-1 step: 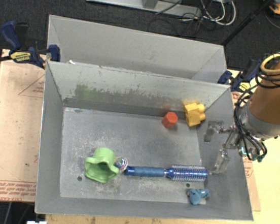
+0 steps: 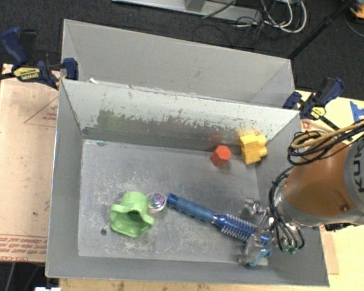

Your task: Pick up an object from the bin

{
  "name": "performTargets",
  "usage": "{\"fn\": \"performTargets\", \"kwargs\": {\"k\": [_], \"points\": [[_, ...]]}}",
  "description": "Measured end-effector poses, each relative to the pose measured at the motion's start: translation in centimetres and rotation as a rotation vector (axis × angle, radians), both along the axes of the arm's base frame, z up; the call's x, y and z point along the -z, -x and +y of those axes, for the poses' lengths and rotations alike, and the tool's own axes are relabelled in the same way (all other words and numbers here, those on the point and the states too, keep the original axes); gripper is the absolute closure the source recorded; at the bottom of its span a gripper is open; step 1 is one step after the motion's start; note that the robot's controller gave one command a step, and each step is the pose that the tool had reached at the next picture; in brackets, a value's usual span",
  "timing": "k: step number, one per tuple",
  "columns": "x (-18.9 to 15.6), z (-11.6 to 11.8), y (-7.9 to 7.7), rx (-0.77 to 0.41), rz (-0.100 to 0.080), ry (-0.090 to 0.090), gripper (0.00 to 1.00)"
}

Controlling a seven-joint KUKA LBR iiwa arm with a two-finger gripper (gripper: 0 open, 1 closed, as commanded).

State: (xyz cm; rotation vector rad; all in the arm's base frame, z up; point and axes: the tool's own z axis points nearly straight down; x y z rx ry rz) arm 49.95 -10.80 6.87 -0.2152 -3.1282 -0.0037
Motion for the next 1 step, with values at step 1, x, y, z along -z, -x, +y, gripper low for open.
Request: {"fn": "performTargets", "kwargs": {"k": [1], "points": [[-0.36, -0.02, -0.2, -0.002, -0.006, 0.002, 1.0]]}}
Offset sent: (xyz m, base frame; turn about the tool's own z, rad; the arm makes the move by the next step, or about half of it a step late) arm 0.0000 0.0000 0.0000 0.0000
